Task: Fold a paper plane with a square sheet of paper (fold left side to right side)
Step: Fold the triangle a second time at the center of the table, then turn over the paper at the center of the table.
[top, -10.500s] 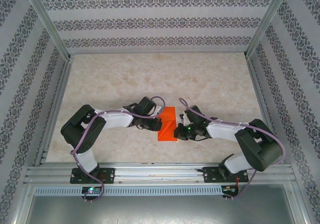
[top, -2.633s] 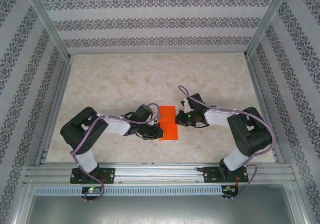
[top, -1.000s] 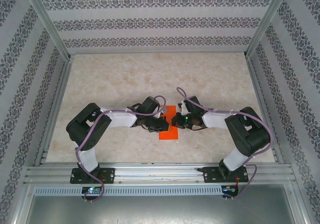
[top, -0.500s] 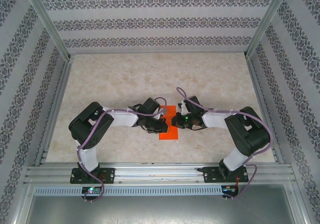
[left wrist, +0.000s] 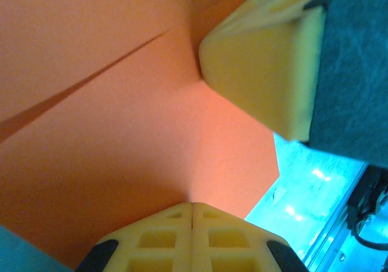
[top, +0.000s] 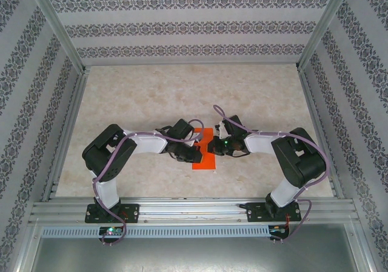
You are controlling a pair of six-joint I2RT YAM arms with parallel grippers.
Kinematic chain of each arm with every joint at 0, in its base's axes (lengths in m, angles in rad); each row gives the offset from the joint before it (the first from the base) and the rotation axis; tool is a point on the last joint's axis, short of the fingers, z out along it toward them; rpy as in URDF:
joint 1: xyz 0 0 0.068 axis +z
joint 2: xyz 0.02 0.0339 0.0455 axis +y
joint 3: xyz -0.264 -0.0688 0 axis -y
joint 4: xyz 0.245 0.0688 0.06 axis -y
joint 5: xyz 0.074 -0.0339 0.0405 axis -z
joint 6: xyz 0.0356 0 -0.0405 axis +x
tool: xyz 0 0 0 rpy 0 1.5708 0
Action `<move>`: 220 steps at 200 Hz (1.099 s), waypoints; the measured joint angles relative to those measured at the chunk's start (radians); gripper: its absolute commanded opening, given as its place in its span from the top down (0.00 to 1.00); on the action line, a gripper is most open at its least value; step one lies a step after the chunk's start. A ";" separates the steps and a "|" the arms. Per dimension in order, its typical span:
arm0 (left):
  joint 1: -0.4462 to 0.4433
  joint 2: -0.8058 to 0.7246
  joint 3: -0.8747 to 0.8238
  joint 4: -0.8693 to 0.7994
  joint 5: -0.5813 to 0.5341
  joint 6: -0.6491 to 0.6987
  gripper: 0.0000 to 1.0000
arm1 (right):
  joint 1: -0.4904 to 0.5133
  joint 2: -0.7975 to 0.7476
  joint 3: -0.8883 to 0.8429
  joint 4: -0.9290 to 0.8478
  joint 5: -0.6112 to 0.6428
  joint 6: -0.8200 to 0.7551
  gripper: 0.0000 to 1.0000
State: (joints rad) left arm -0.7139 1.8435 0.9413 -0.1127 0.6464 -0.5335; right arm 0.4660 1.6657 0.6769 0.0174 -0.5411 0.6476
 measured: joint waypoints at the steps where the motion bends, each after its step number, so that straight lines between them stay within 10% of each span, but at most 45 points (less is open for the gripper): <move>1: 0.000 0.000 0.000 -0.001 0.000 0.001 0.94 | 0.000 0.000 0.000 0.000 0.000 0.000 1.00; 220: -0.005 -0.125 -0.115 -0.086 -0.039 0.093 0.93 | -0.018 0.014 0.013 -0.017 -0.036 -0.026 1.00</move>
State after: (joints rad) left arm -0.7189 1.7187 0.8261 -0.1986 0.6075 -0.4404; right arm 0.4484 1.6798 0.6903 0.0002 -0.5770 0.6216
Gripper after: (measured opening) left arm 0.073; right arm 0.046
